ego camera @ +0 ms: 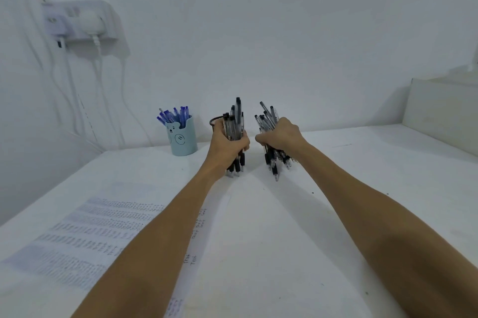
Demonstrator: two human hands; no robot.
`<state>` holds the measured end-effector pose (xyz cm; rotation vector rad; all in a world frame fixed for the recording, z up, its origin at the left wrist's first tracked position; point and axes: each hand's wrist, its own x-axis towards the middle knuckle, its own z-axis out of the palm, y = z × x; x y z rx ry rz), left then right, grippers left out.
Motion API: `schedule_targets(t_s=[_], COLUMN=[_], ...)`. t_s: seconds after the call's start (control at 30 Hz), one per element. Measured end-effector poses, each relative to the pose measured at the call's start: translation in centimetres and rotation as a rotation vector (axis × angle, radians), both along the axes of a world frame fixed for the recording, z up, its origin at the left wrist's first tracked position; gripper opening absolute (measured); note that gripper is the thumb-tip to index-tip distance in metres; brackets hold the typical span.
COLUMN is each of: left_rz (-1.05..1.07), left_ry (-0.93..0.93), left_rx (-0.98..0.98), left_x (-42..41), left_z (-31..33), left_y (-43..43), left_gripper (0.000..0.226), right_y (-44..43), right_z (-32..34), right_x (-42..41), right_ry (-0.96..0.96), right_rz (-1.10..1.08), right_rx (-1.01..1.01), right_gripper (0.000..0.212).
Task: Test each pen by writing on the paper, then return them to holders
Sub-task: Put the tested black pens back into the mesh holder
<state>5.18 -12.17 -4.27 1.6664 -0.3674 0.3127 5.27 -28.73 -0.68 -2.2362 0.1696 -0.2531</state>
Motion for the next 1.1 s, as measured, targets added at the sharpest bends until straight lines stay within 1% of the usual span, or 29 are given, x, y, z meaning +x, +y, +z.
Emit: schedule_targets(t_s=[0.07, 0.13, 0.2, 0.27, 0.4, 0.43, 0.5, 0.53, 0.57, 0.6, 0.63, 0.73, 0.87, 0.93, 0.97, 1.03, 1.1], left_rz=[-0.037, -0.073, -0.085, -0.073, 0.051, 0.048, 0.015, -0.017, -0.046, -0.076, -0.106, -0.173, -0.176, -0.179, -0.173, -0.161, -0.158], left_ry=[0.075, 0.139, 0.152, 0.130, 0.135, 0.150, 0.187, 0.193, 0.189, 0.184, 0.185, 0.204, 0.255, 0.280, 0.300, 0.324, 0.317], left_rx=[-0.002, -0.048, -0.077, -0.100, -0.170, -0.198, -0.247, -0.264, -0.275, -0.265, -0.249, -0.184, -0.199, -0.208, -0.206, -0.194, -0.200], left_x=[0.2, 0.4, 0.5, 0.3, 0.6, 0.5, 0.8, 0.7, 0.6, 0.6, 0.6, 0.3, 0.0, 0.1, 0.0, 0.1, 0.0], left_z=[-0.5, -0.5, -0.2, 0.2, 1.3, 1.6, 1.6, 1.5, 1.3, 1.2, 1.0, 0.4, 0.2, 0.2, 0.3, 0.4, 0.6], left_y=[0.3, 0.7, 1.1, 0.9, 0.2, 0.0, 0.0, 0.0, 0.0, 0.0, 0.1, 0.4, 0.6, 0.7, 0.7, 0.7, 0.5], left_gripper=[0.027, 0.020, 0.021, 0.019, 0.016, 0.017, 0.036, 0.036, 0.027, 0.020, 0.019, 0.023, 0.018, 0.019, 0.019, 0.022, 0.017], right_y=[0.0, 0.0, 0.1, 0.5, 1.8, 2.1, 2.7, 2.9, 3.0, 2.9, 2.9, 2.4, 2.3, 2.2, 2.1, 2.3, 2.6], right_z=[0.0, -0.1, 0.0, -0.1, -0.9, -1.3, -1.9, -2.1, -2.2, -2.5, -2.7, -4.2, -4.7, -4.7, -4.9, -4.9, -4.7], right_x=[-0.1, -0.1, -0.2, -0.2, -0.7, -0.8, -1.1, -1.2, -1.3, -1.3, -1.3, -1.5, -1.7, -1.5, -1.3, -1.2, -1.0], right_ry=[-0.024, -0.064, -0.131, -0.245, -0.501, -0.539, -0.605, -0.628, -0.639, -0.634, -0.614, -0.535, -0.460, -0.406, -0.370, -0.327, -0.323], right_rz=[0.009, 0.016, 0.023, 0.034, 0.116, 0.140, 0.157, 0.156, 0.153, 0.147, 0.144, 0.171, 0.177, 0.197, 0.206, 0.214, 0.188], right_rx=[0.022, 0.054, 0.095, 0.149, 0.314, 0.338, 0.391, 0.418, 0.437, 0.443, 0.436, 0.424, 0.463, 0.446, 0.427, 0.400, 0.446], right_gripper=[0.032, 0.037, 0.045, 0.051, 0.055, 0.055, 0.052, 0.050, 0.049, 0.048, 0.046, 0.044, 0.049, 0.053, 0.052, 0.042, 0.037])
